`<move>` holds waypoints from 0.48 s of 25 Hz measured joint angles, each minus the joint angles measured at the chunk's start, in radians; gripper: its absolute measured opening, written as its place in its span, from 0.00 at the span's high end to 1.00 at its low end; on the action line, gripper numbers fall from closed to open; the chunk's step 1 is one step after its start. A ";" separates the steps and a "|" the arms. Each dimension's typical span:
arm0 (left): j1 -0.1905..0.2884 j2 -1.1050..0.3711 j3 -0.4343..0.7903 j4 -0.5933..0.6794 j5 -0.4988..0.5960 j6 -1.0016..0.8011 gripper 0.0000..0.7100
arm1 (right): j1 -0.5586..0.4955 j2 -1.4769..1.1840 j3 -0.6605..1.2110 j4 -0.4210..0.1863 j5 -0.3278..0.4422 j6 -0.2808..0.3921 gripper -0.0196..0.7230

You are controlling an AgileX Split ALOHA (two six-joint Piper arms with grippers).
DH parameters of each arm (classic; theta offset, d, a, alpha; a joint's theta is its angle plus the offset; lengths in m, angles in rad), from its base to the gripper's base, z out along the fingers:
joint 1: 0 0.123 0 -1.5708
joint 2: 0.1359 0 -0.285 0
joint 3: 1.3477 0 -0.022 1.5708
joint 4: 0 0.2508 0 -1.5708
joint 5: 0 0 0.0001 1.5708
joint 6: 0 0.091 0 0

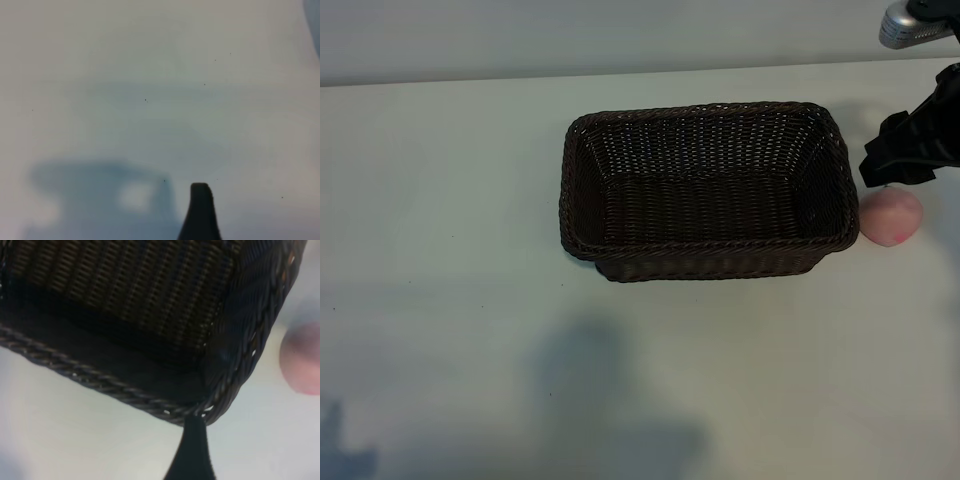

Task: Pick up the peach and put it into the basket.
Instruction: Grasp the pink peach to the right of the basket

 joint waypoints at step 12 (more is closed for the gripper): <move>-0.001 0.000 0.000 -0.003 -0.007 0.001 0.33 | 0.000 0.207 0.000 -0.323 -0.101 0.422 0.17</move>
